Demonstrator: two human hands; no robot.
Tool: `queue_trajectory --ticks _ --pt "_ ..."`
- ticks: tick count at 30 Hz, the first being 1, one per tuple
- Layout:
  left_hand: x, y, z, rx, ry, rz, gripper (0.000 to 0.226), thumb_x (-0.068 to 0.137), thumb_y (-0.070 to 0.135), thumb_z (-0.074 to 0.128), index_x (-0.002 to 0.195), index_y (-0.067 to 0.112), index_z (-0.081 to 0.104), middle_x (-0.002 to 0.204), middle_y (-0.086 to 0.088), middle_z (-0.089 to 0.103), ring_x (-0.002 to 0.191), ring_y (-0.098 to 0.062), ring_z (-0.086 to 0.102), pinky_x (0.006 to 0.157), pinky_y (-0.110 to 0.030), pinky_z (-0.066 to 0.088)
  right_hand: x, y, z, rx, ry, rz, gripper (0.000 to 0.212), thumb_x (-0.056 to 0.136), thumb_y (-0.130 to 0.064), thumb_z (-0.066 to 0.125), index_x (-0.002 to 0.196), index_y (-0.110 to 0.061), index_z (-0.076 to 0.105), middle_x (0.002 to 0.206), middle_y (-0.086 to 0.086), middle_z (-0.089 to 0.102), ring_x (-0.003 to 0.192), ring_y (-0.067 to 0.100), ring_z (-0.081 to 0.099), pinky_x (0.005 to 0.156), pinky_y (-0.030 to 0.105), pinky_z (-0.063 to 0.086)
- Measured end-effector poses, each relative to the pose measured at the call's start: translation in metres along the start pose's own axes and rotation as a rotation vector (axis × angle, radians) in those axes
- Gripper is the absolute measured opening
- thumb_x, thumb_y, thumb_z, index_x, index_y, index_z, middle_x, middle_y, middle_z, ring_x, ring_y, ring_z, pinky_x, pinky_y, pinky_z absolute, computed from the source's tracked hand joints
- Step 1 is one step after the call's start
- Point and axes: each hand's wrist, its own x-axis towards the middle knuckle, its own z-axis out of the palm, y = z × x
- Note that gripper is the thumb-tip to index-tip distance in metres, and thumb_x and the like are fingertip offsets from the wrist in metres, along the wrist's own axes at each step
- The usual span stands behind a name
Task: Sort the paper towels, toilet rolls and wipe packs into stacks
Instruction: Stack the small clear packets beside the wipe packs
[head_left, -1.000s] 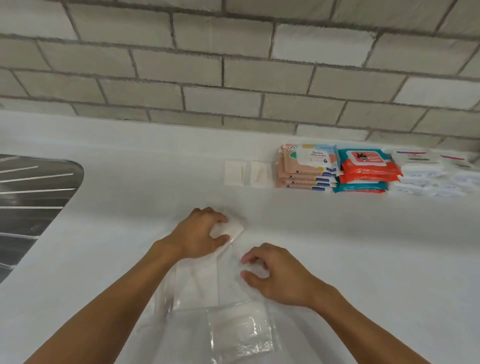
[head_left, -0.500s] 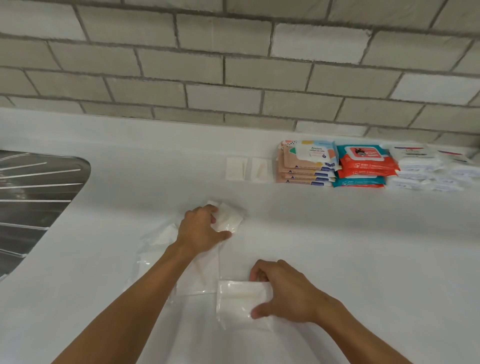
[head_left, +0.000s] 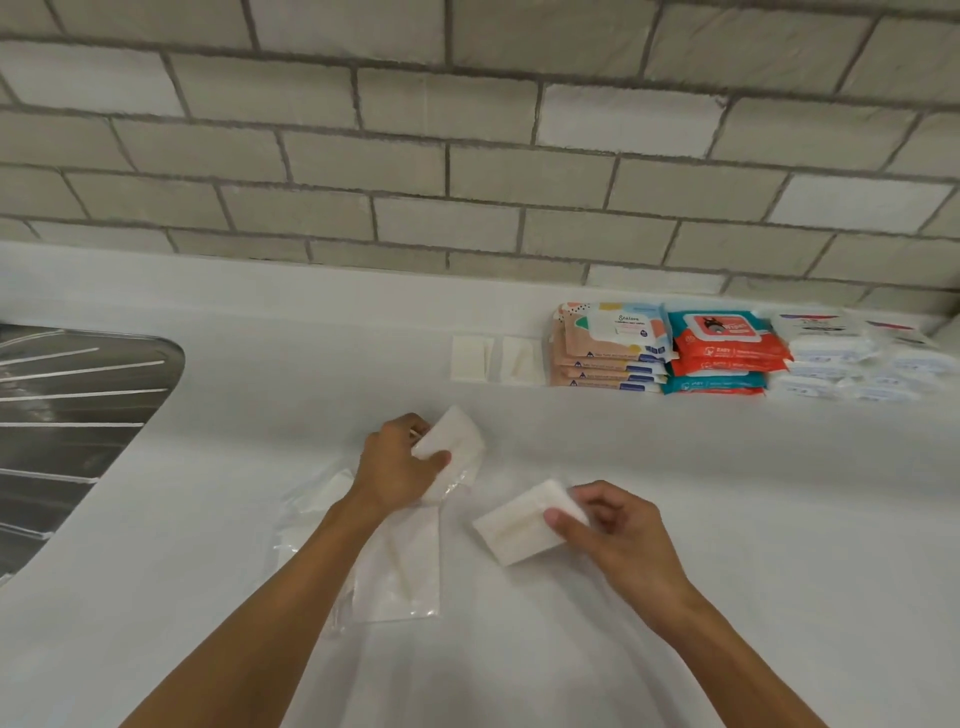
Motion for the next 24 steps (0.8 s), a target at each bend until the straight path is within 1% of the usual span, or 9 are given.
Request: queue_trajectory --ticks 2,5,7,9,12,14,17,21,24 --pt "0.0 0.005 -0.003 -0.067 0.01 0.001 0.022 0.079 0.024 0.077 0.094 0.014 0.065 0.088 0.002 0.065 0.083 -0.02 0.061 0.071 -0.024 0.042 0.004 -0.003 0.002 0.13 0.063 0.014 0.017 0.077 -0.019 0.077 0.092 -0.014 0.073 0.091 0.003 0.075 0.086 0.016 0.071 0.074 0.032 0.058" --pt "0.001 0.007 -0.004 -0.211 0.005 -0.013 0.019 0.08 0.022 0.077 0.093 0.015 0.065 0.088 0.0 0.069 0.08 -0.02 0.063 0.065 -0.022 0.044 0.015 -0.004 0.006 0.388 0.102 0.153 0.022 0.085 -0.023 0.069 0.106 -0.016 0.068 0.1 0.007 0.075 0.09 0.022 0.071 0.074 0.04 0.059" --pt "0.003 0.009 -0.005 -0.344 0.029 -0.049 0.023 0.079 0.02 0.078 0.097 0.015 0.064 0.093 -0.004 0.07 0.082 -0.021 0.065 0.069 -0.025 0.049 0.023 -0.005 0.008 0.529 0.076 0.249 0.022 0.091 -0.02 0.063 0.112 -0.013 0.064 0.101 0.009 0.074 0.087 0.022 0.071 0.068 0.038 0.059" --pt "0.005 0.013 -0.009 -0.447 0.048 -0.093 0.03 0.078 0.018 0.079 0.102 0.017 0.062 0.092 -0.004 0.07 0.08 -0.019 0.067 0.067 -0.024 0.051 0.029 -0.005 0.01 0.586 0.009 0.31 0.025 0.091 -0.013 0.063 0.116 -0.01 0.062 0.105 0.013 0.073 0.091 0.026 0.071 0.074 0.042 0.06" --pt "0.009 0.019 -0.014 -0.578 0.047 -0.15 0.04 0.076 0.016 0.082 0.108 0.02 0.058 0.088 -0.002 0.07 0.076 -0.016 0.068 0.055 -0.023 0.053 0.04 -0.007 0.011 0.512 -0.103 0.306 0.037 0.086 0.001 0.066 0.12 -0.013 0.059 0.111 0.014 0.071 0.1 0.034 0.069 0.077 0.05 0.059" --pt "0.016 0.021 -0.017 -0.634 0.06 -0.175 0.045 0.075 0.014 0.082 0.111 0.019 0.055 0.088 -0.005 0.07 0.079 -0.019 0.069 0.059 -0.031 0.057 0.051 -0.014 0.012 0.438 -0.105 0.278 0.043 0.084 0.006 0.067 0.119 -0.017 0.059 0.113 0.013 0.069 0.102 0.035 0.068 0.075 0.049 0.059" --pt "0.031 0.026 -0.018 -0.69 0.08 -0.199 0.051 0.075 0.011 0.081 0.116 0.018 0.051 0.091 -0.006 0.068 0.083 -0.022 0.069 0.066 -0.035 0.058 0.076 -0.027 0.014 0.262 -0.038 0.2 0.047 0.081 0.005 0.071 0.121 -0.013 0.054 0.116 0.012 0.067 0.1 0.029 0.068 0.078 0.045 0.059" --pt "0.052 0.036 -0.017 -0.689 0.096 -0.191 0.052 0.077 0.012 0.079 0.118 0.021 0.048 0.089 -0.004 0.067 0.075 -0.016 0.067 0.06 -0.024 0.051 0.116 -0.048 0.017 0.075 0.076 0.079 0.05 0.079 0.001 0.074 0.12 -0.015 0.049 0.108 0.0 0.064 0.093 0.014 0.064 0.074 0.031 0.055" --pt "0.072 0.041 -0.012 -0.637 0.102 -0.154 0.054 0.077 0.013 0.079 0.12 0.022 0.048 0.095 -0.01 0.067 0.077 -0.017 0.067 0.065 -0.028 0.055 0.147 -0.058 0.02 -0.093 0.154 -0.042 0.051 0.08 -0.004 0.075 0.119 -0.018 0.045 0.106 -0.006 0.056 0.096 0.015 0.059 0.086 0.036 0.053"
